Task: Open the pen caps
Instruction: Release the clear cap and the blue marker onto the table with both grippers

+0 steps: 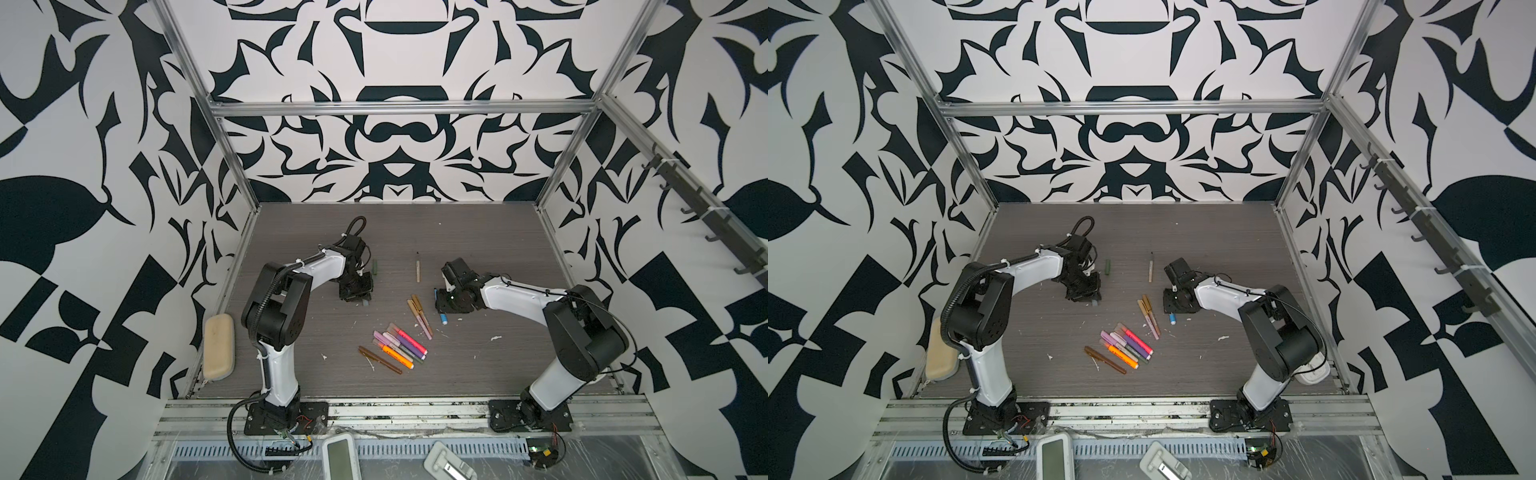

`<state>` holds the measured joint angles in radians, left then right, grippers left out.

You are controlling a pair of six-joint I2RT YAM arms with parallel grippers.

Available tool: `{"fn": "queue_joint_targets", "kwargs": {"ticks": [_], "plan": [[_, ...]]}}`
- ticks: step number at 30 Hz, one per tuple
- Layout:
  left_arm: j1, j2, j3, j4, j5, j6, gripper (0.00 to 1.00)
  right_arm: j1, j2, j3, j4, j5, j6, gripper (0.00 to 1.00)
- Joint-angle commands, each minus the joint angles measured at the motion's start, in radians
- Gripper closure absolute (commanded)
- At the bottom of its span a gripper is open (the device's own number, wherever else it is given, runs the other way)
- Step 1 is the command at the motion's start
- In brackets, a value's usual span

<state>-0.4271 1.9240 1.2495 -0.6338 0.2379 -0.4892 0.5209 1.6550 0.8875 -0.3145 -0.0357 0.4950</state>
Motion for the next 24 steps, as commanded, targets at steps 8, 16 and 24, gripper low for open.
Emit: {"fn": "queue_joint_targets", "kwargs": {"ticks": [8,16,24], "plan": [[-0.004,0.073,0.041,-0.045,-0.046,0.041,0.86,-0.001,-0.035,0.024,-0.038,-0.005,-0.012,0.42],[-0.003,0.069,0.045,-0.048,-0.042,0.038,0.74,0.0,-0.052,0.03,-0.053,-0.013,-0.021,0.4],[-0.003,0.059,0.042,-0.05,-0.04,0.035,0.73,0.023,-0.133,0.034,-0.115,0.037,-0.046,0.4]]}}
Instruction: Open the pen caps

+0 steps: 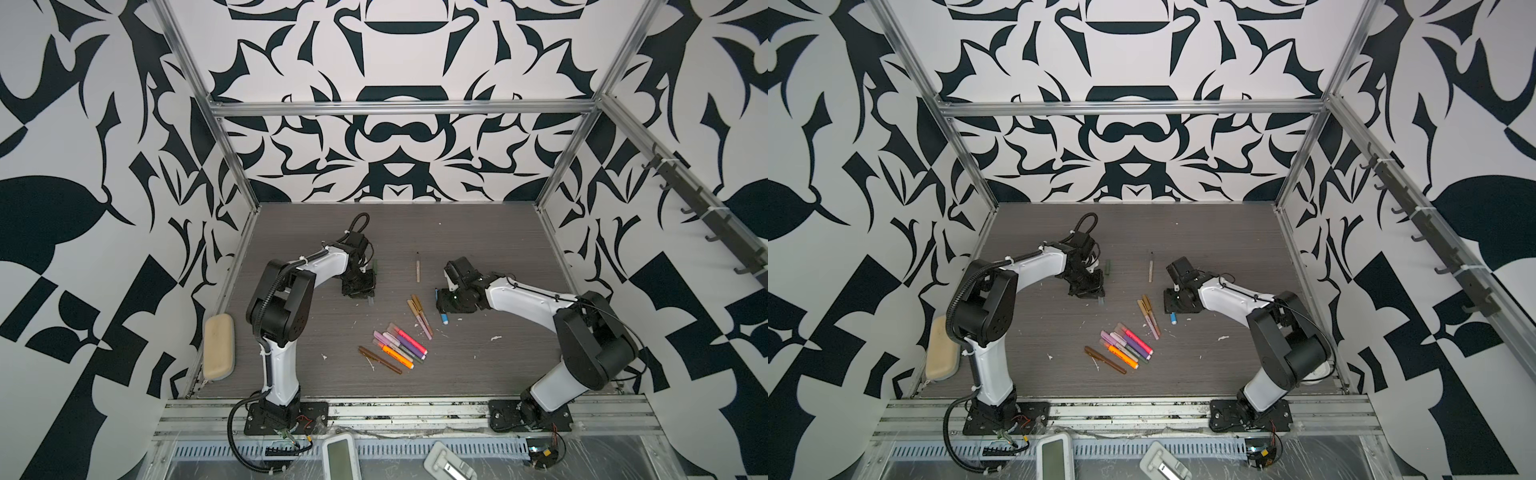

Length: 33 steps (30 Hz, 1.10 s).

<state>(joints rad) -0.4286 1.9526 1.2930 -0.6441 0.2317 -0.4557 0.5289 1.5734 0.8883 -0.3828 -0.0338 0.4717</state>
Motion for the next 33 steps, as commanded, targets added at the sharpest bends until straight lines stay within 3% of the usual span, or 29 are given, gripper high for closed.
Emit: {"fn": "queue_joint_targets", "kwargs": {"ticks": [1,8,16,33], "plan": [[-0.003,0.028,-0.003,-0.04,-0.035,-0.001,0.73,0.025,-0.065,0.035,-0.056,0.042,-0.025,0.4],[-0.002,-0.014,0.006,-0.053,-0.043,-0.006,0.67,0.13,-0.113,0.047,-0.073,0.021,-0.051,0.48],[-0.001,-0.126,0.029,-0.082,-0.037,-0.009,0.66,0.196,-0.014,0.085,-0.088,0.001,-0.041,0.7],[-0.002,-0.266,-0.021,-0.032,0.04,-0.017,0.65,0.219,0.127,0.127,-0.113,0.045,0.0,0.71]]}}
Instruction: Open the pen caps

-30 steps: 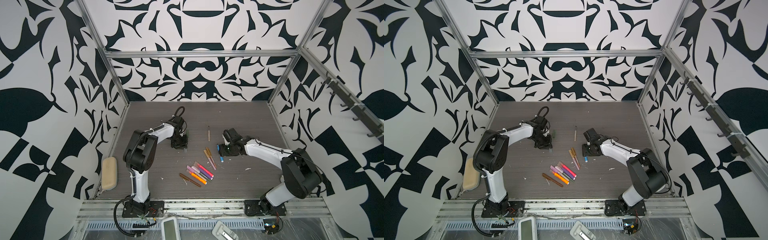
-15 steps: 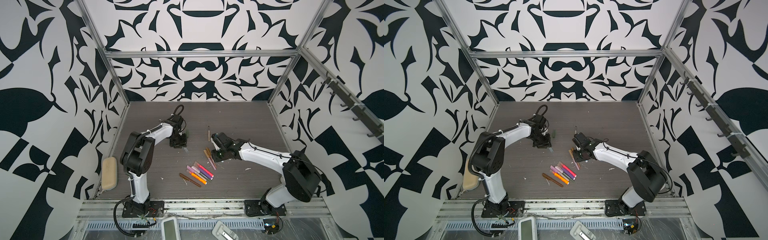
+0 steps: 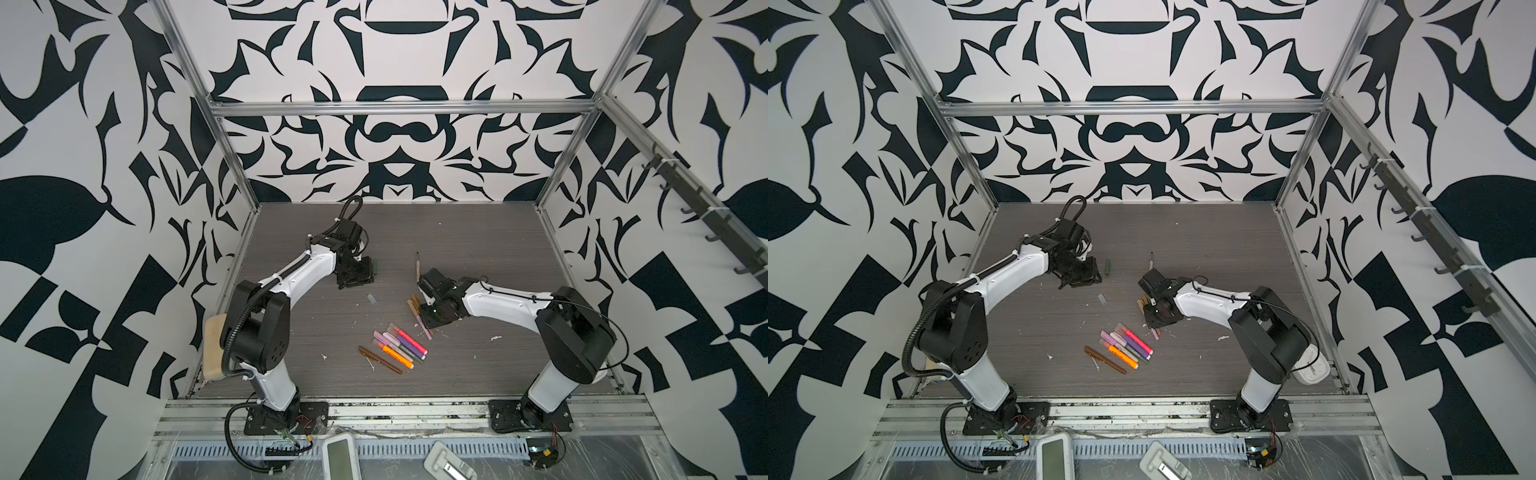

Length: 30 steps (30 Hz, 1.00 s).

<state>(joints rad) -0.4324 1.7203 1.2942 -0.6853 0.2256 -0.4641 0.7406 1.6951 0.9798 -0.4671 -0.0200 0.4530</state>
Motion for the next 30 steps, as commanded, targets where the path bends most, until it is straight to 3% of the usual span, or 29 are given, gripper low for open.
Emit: {"fn": "queue_joint_targets", "kwargs": {"ticks": [1,6,12,17,22,30], "plan": [[0.003,-0.04,-0.034,0.031,0.071,-0.015,0.65,0.012,0.013,0.04,-0.036,0.038,0.018,0.71],[0.015,-0.085,-0.114,0.167,0.193,-0.102,0.65,0.029,0.052,0.068,-0.061,0.061,0.008,0.72],[0.018,-0.113,-0.156,0.249,0.271,-0.18,0.64,0.037,0.066,0.082,-0.065,0.066,0.003,0.8],[0.017,-0.135,-0.216,0.395,0.363,-0.315,0.59,0.038,0.044,0.094,-0.069,0.044,-0.017,0.83],[0.015,-0.163,-0.288,0.549,0.4,-0.447,0.59,0.037,-0.024,0.108,-0.071,0.002,-0.036,0.91],[-0.004,-0.128,-0.3,0.596,0.394,-0.481,0.59,0.039,-0.12,0.123,0.0,-0.191,0.008,0.94]]}}
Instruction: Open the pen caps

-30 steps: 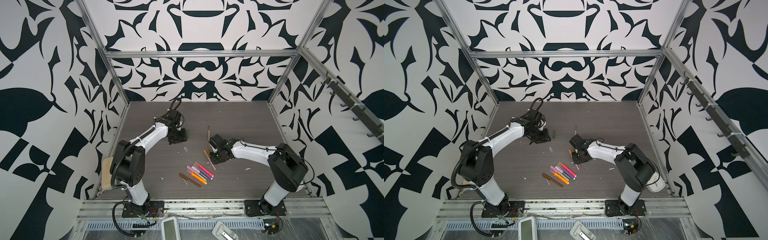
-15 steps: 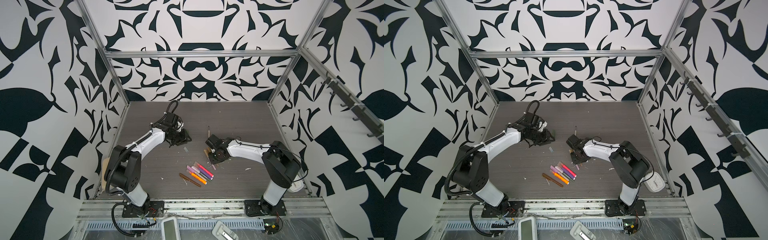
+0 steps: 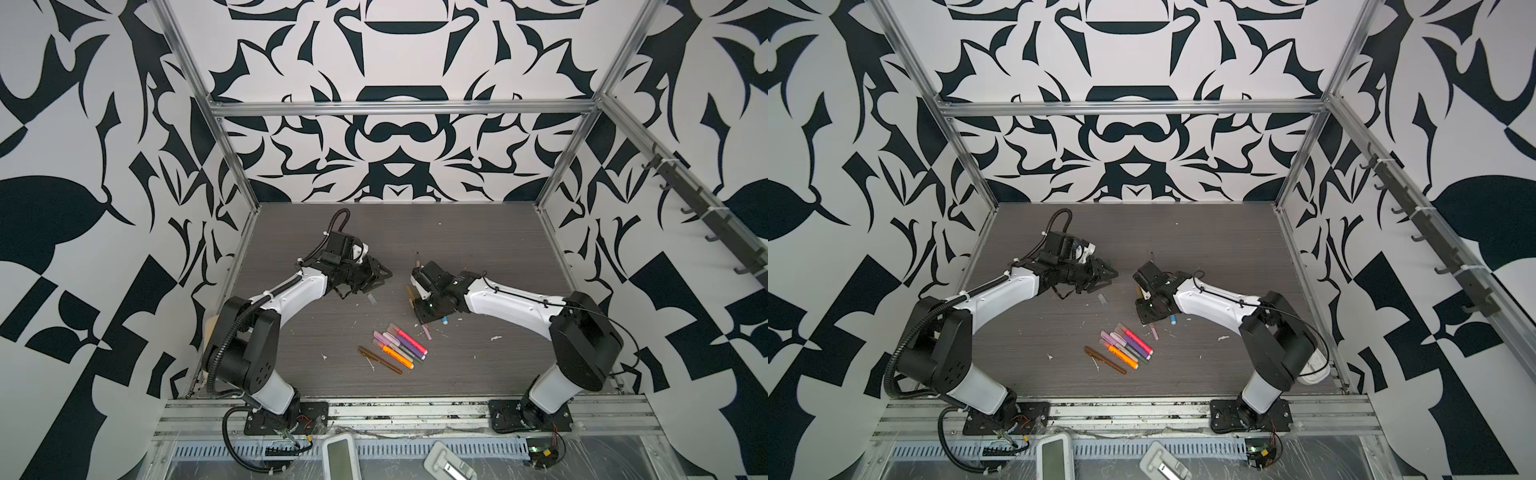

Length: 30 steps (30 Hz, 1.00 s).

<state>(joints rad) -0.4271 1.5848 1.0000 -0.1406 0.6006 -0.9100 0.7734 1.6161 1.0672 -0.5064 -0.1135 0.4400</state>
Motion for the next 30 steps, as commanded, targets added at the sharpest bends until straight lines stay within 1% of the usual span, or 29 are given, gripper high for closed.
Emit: {"fn": "queue_joint_targets", "kwargs": {"ticks": [1,4,7,18,21,22,24,25,26,27,28,30], "plan": [[-0.012,0.014,-0.004,0.055,0.022,-0.038,0.59,0.006,-0.05,0.036,0.052,-0.121,0.032,0.94],[-0.019,0.033,0.0,0.056,0.026,-0.038,0.59,0.01,-0.062,0.047,0.068,-0.168,0.06,0.94],[-0.027,0.041,0.005,0.056,0.028,-0.038,0.59,0.019,-0.063,0.064,0.072,-0.19,0.075,0.94],[-0.055,0.053,0.003,0.036,0.025,-0.021,0.59,0.023,-0.072,0.099,0.059,-0.166,0.085,0.94],[-0.059,0.053,0.007,0.036,0.029,-0.018,0.68,0.023,-0.067,0.11,0.056,-0.166,0.086,0.95],[-0.061,0.052,0.01,0.036,0.031,-0.015,0.75,0.023,-0.066,0.112,0.055,-0.162,0.086,0.95],[-0.063,0.051,0.015,0.036,0.034,-0.011,0.94,0.023,-0.068,0.114,0.05,-0.149,0.087,0.94],[-0.064,0.048,0.017,0.036,0.037,-0.01,1.0,0.023,-0.069,0.114,0.048,-0.141,0.088,0.9],[-0.064,0.045,0.017,0.035,0.036,-0.009,1.0,0.023,-0.071,0.113,0.046,-0.136,0.089,0.8],[-0.065,0.039,0.019,0.034,0.036,-0.008,1.0,0.022,-0.071,0.11,0.049,-0.135,0.092,0.74],[-0.066,0.031,0.02,0.033,0.037,-0.005,1.0,0.023,-0.071,0.106,0.053,-0.136,0.094,0.69],[-0.067,0.02,0.024,0.024,0.033,0.0,1.0,0.023,-0.068,0.098,0.06,-0.143,0.101,0.68]]}}
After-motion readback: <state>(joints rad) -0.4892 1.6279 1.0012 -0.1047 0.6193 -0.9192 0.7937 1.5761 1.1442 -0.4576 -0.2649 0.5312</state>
